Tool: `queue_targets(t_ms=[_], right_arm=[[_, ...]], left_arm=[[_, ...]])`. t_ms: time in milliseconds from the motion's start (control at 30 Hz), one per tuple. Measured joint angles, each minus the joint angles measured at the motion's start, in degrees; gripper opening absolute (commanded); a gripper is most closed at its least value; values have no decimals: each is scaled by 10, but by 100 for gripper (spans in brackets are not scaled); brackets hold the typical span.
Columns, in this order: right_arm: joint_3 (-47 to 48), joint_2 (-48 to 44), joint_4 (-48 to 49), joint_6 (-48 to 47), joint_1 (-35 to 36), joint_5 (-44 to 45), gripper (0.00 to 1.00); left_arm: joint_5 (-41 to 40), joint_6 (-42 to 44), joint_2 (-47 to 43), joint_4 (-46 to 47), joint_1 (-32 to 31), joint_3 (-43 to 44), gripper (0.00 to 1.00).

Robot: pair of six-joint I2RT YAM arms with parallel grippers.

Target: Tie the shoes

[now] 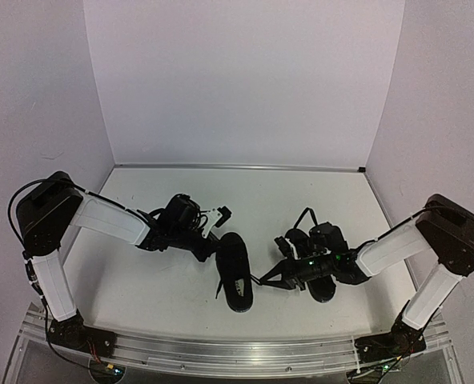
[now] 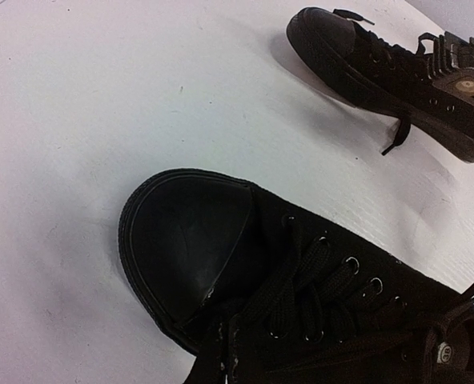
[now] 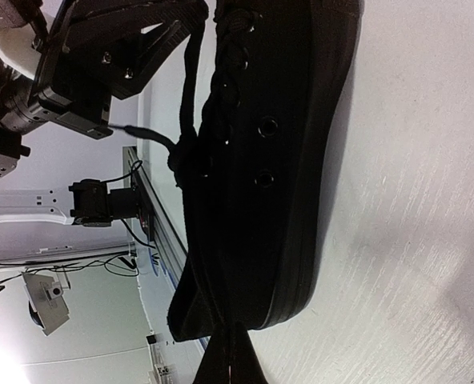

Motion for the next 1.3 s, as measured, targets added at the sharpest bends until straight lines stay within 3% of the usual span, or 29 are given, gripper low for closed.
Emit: queue_targets(t_ms=[267,500,700,800,933,1300], right_arm=[[12,2,-9,-6,8,-1,0],[70,16,-64,-41,13,-7,36],[77,-5,-125,-71,-2,-8,53],[76,-48,-166,-92,-28,-6,56],[87,-89,-211,-129,-59,3,48],[138,3,-270,-185,-62,-10,43]], left_arm=[[1,6,0,0,0,0,4],[10,14,-22,0,5,-11,42],[-6,13,-92,0,14,-45,60],[-8,16,-126,-1,24,-59,61],[22,43,-168,-15,34,-79,60],[140,119,-119,-65,23,-74,49]])
